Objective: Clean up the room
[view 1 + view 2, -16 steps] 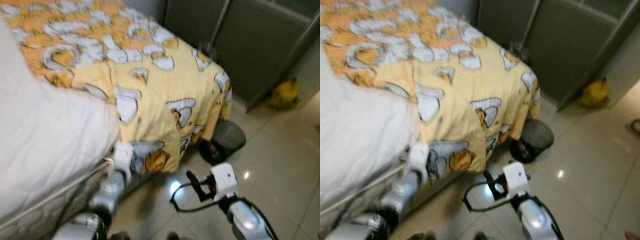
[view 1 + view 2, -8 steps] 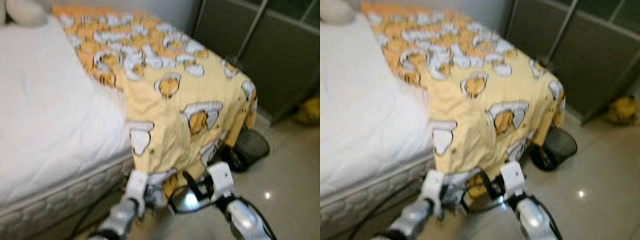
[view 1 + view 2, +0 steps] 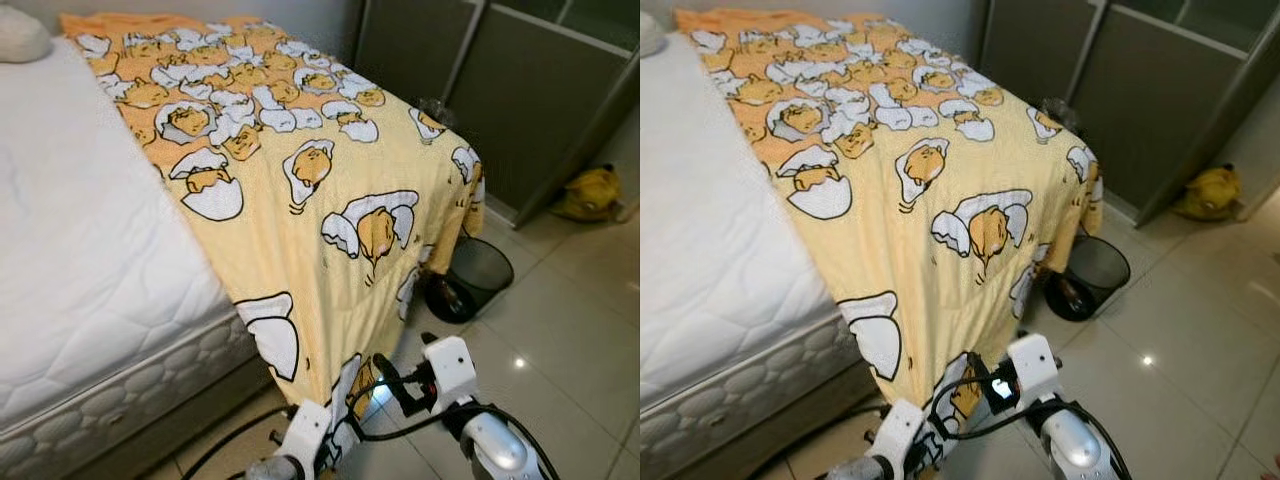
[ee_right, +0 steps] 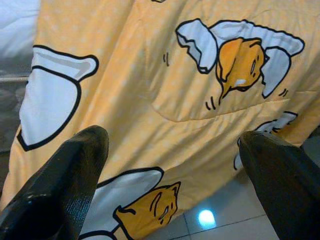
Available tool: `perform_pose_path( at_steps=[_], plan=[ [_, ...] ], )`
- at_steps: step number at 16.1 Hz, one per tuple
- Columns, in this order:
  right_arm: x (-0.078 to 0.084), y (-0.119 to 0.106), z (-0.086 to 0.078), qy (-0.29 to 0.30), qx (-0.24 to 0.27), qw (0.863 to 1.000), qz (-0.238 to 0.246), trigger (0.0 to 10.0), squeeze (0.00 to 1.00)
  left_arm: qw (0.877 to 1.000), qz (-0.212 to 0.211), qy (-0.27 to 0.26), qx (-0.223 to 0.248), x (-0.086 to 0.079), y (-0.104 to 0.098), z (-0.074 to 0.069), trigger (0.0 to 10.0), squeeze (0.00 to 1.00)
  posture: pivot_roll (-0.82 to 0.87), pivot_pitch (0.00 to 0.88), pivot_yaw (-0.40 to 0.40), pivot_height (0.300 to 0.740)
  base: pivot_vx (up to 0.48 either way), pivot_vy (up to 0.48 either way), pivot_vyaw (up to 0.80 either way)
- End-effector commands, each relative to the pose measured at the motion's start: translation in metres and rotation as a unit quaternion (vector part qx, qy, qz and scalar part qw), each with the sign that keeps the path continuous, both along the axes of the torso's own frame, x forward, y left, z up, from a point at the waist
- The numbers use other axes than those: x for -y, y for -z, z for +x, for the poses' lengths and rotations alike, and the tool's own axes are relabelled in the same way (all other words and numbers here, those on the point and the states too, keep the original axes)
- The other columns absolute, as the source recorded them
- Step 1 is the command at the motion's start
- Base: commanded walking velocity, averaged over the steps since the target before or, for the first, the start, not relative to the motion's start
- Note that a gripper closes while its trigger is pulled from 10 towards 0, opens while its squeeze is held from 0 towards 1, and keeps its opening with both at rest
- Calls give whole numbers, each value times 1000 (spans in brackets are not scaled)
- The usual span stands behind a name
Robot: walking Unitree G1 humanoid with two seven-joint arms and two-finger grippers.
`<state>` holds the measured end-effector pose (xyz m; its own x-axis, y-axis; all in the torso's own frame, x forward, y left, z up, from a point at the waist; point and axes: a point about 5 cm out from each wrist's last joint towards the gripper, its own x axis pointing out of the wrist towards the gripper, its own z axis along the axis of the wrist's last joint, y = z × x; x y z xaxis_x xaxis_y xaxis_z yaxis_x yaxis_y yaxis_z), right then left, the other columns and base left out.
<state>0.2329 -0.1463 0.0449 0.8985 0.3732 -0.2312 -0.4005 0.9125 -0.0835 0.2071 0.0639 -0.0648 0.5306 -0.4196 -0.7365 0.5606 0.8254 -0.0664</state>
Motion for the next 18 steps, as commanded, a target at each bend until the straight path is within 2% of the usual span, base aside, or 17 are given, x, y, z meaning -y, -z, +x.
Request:
perform_pose_path(
  at_steps=[1, 4, 5, 6, 7, 10, 11, 12, 13, 15, 16, 17, 18],
  plan=[
    [6, -2, -1, 5, -1, 1000, -2, 10000, 0, 999, 19, 30, -12, 5, 7, -13, 10000, 0, -57, 150, -127, 740, 0, 0, 0],
    [5, -2, 1, 1, -1, 1000, -4, 10000, 0, 1000, 21, 19, -1, 5, 4, -8, 10000, 0, -63, 150, -132, 740, 0, 0, 0],
    [5, -3, 1, 0, 0, 1000, -5, 10000, 0, 999, 28, 13, 7, 4, 3, -5, 10000, 1000, -70, 148, -132, 740, 0, 0, 0],
    [5, -8, 1, 4, 14, 1000, -1, 10000, 0, 998, 48, 13, 48, -1, -2, 4, 10000, 1000, -70, 148, -132, 740, 0, 0, 0],
    [5, -9, 1, 6, 18, 1000, 0, 10000, 0, 997, 53, 13, 59, -3, -4, 7, 10000, 1000, -70, 148, -132, 740, 0, 0, 0],
    [13, -18, 7, 40, 41, 998, 10, 10000, 0, 986, 70, 37, 149, -15, -20, 28, 10000, 1000, -68, 139, -124, 740, 0, 0, 0],
    [13, -18, 7, 40, 41, 998, 10, 10000, 0, 986, 70, 37, 149, -15, -20, 28, 10000, 1000, -68, 139, -124, 740, 0, 0, 0],
    [22, -21, 13, 61, 49, 997, 12, 10000, 0, 967, 99, 44, 230, -40, -40, 52, 10000, 1000, -25, 121, -117, 740, 0, 0, 0],
    [26, -26, 21, 78, 61, 995, 17, 10000, 0, 954, 83, -65, 282, -76, -65, 74, 10000, 1000, 2, 105, -110, 740, 0, 0, 0],
    [28, -36, 30, 101, 84, 991, 31, 10000, 0, 930, 45, -184, 315, -101, -86, 89, 10000, 1000, 30, 78, -99, 740, 0, 0, 0],
    [29, -52, 41, 127, 112, 984, 51, 10000, 0, 891, 6, -273, 362, -115, -113, 104, 10000, 1000, 44, 47, -86, 740, 0, 0, 0],
    [30, -58, 46, 135, 123, 981, 60, 10000, 0, 870, -15, -304, 387, -119, -128, 111, 10000, 1000, 52, 23, -76, 740, 0, 0, 0],
    [30, -62, 50, 139, 128, 980, 65, 10000, 0, 857, -27, -322, 402, -121, -137, 114, 10000, 1000, 55, 15, -73, 740, 0, 0, 0]
  ],
)
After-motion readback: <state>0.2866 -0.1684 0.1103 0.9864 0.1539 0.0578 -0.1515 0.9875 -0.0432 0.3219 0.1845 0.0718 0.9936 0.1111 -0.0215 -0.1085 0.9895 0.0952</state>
